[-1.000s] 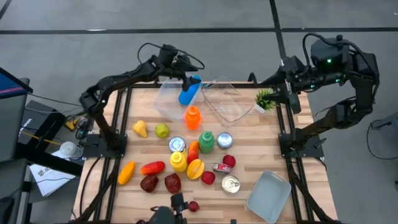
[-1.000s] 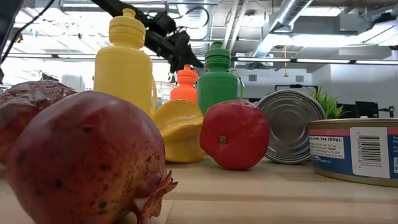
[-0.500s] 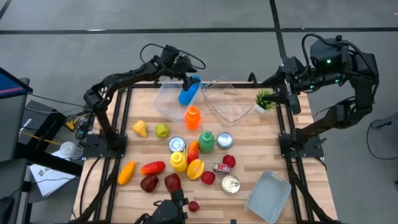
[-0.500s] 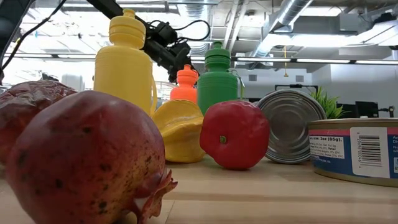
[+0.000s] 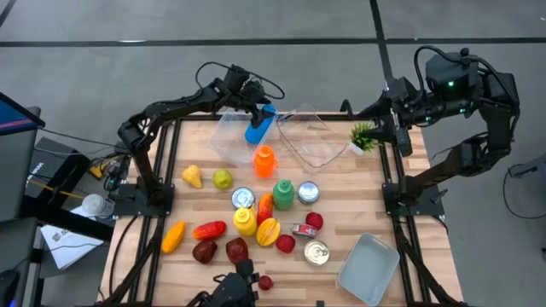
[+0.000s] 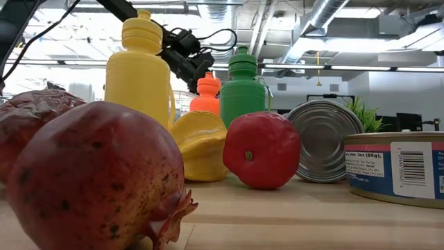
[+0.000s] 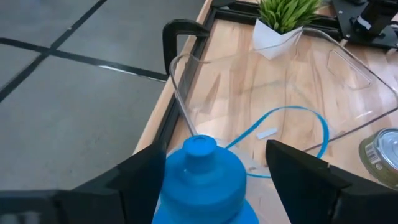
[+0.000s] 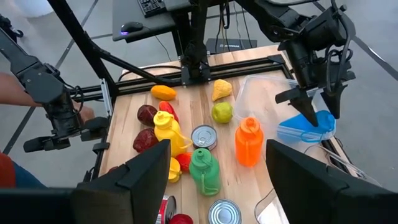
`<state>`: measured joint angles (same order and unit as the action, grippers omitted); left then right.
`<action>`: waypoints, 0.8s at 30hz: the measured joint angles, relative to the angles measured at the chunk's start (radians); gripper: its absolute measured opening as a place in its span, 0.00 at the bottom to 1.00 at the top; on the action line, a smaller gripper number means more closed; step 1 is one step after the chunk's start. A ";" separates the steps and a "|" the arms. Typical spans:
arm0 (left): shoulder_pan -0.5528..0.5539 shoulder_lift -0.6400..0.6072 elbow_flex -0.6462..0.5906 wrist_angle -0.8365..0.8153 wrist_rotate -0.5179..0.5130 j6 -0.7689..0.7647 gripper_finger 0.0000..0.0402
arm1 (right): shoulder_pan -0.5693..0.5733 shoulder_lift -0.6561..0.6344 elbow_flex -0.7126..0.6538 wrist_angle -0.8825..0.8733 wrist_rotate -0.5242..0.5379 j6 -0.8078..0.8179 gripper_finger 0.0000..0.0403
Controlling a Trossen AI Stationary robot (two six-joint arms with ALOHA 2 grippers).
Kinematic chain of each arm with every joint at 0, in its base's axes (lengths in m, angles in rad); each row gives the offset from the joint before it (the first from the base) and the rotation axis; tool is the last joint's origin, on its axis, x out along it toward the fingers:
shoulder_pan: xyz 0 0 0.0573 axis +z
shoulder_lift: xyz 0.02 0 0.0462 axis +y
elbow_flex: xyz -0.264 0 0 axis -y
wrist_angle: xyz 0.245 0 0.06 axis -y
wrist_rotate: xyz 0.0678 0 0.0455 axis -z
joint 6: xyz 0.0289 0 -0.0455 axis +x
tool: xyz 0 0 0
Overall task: Pick & Place Food Item
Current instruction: Put the blue water bottle into the left transparent bin
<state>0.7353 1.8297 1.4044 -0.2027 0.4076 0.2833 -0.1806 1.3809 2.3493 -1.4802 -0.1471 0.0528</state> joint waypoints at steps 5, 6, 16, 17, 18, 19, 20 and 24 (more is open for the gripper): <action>0.000 0.000 0.000 0.000 -0.014 0.001 0.56 | 0.000 0.010 -0.001 0.001 0.000 0.000 0.63; 0.000 0.000 0.000 0.000 -0.015 0.001 0.54 | 0.000 0.012 -0.001 0.000 0.000 0.000 0.63; 0.000 0.000 0.000 -0.003 -0.015 0.014 0.29 | 0.000 0.028 0.000 -0.002 0.000 0.000 0.63; 0.000 0.000 0.000 -0.003 -0.015 0.021 0.26 | 0.000 0.027 0.000 -0.001 0.000 0.000 0.63; 0.000 0.000 0.000 -0.003 -0.015 0.023 0.24 | 0.000 0.027 0.000 -0.001 0.000 0.000 0.63; 0.000 0.000 0.000 -0.002 -0.015 0.024 0.22 | 0.000 0.027 0.000 -0.001 0.000 0.000 0.63; 0.000 0.000 0.000 -0.002 -0.015 0.024 0.20 | 0.000 0.027 0.000 -0.001 0.000 0.000 0.63; 0.000 0.000 0.000 -0.002 -0.015 0.024 0.12 | 0.000 0.027 0.000 -0.001 0.000 0.000 0.63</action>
<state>0.7353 1.8297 1.4044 -0.2050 0.3926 0.3073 -0.1806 1.4078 2.3493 -1.4815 -0.1474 0.0532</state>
